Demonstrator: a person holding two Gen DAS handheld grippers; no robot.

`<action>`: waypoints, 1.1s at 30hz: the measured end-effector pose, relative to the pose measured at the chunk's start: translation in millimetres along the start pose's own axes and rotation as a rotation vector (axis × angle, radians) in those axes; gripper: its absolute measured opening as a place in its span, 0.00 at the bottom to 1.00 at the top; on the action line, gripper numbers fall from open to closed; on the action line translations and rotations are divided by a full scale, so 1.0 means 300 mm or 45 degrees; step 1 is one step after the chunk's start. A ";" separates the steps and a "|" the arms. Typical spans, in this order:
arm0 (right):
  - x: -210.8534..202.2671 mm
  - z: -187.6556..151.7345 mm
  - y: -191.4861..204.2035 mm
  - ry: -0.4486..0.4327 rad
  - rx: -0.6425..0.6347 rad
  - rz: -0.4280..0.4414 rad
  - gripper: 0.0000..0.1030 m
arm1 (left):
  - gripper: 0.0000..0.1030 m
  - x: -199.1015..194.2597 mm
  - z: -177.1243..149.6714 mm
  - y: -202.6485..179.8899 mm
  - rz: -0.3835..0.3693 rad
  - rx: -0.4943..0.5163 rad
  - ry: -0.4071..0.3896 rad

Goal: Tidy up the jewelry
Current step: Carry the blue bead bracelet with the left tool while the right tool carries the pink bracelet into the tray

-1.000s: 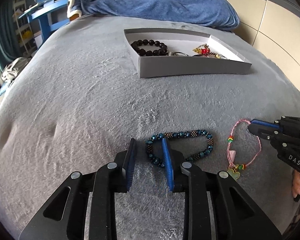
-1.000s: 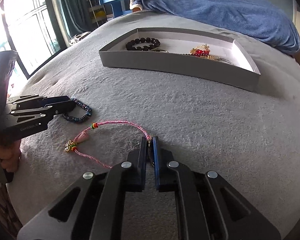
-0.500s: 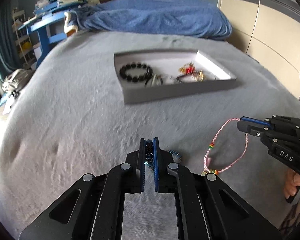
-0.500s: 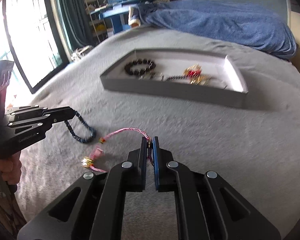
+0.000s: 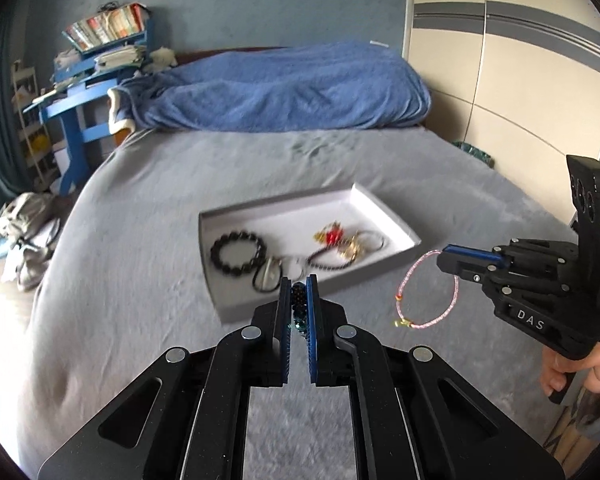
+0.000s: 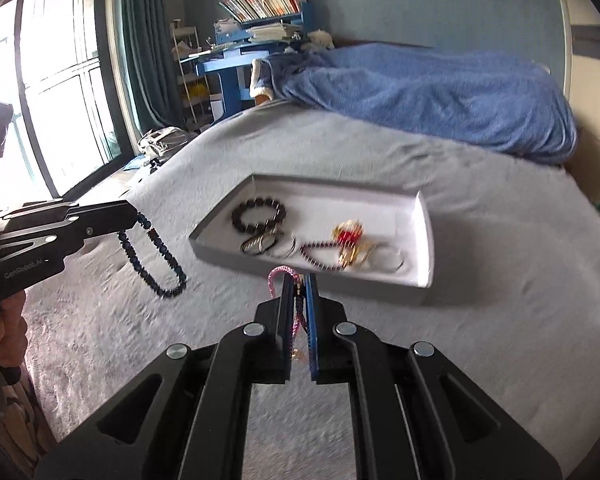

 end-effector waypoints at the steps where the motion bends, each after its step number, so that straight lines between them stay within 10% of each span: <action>1: -0.001 0.010 -0.006 -0.003 -0.003 -0.004 0.05 | 0.07 0.001 0.014 -0.001 -0.004 -0.004 -0.008; 33: 0.191 0.202 -0.202 -0.043 0.210 0.020 0.05 | 0.07 0.283 0.214 0.040 -0.110 -0.077 -0.014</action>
Point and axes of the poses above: each gripper's, at about its wrist camera, not at the fingertips, and x roughly the way its jaws point, y to its left, z to its top, the point moved 3 cm from there along x, roughly the way its jaws point, and after that the axes turned 6 degrees about -z, right-handed, at the moved point
